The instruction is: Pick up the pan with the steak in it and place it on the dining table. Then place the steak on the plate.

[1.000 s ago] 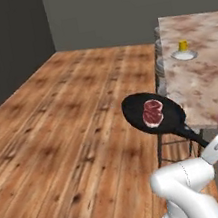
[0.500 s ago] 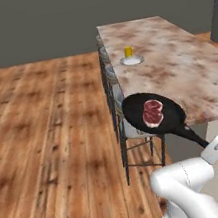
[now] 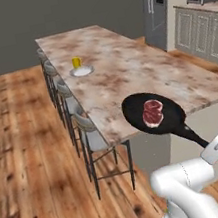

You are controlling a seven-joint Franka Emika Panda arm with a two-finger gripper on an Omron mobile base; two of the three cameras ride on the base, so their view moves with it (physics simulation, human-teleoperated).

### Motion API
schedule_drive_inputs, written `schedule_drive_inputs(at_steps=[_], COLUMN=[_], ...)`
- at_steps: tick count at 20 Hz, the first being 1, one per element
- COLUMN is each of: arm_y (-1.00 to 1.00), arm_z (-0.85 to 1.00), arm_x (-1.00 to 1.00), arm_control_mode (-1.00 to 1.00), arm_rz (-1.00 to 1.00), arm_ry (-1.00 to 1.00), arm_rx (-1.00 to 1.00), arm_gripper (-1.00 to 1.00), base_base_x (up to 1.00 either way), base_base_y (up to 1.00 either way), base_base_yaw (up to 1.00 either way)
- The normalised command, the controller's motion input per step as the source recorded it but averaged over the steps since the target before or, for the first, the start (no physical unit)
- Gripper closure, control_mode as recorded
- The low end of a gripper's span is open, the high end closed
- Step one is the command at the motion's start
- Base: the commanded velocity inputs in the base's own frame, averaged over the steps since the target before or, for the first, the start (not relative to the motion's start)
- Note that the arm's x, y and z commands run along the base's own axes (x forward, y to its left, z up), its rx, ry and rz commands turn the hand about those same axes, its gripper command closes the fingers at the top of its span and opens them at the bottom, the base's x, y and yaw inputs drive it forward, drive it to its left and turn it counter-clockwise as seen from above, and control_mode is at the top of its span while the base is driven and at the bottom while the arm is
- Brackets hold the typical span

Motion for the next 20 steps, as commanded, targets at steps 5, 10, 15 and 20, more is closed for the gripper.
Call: schedule_drive_inputs(at_steps=[5,10,15,20], arm_y=[0.0,0.0,0.0,0.0], arm_z=[0.0,0.0,0.0,0.0], arm_x=[0.0,0.0,0.0,0.0], arm_control_mode=[1.0,1.0,1.0,1.0], arm_rz=[0.0,0.0,0.0,0.0], arm_ry=[0.0,0.0,0.0,0.0], arm_rx=[0.0,0.0,0.0,0.0], arm_gripper=[1.0,1.0,1.0,1.0], base_base_x=[-0.07,-0.01,0.0,0.1], base_base_y=[0.28,0.99,1.0,1.0], base_base_yaw=[-0.22,-0.03,-0.01,-0.02])
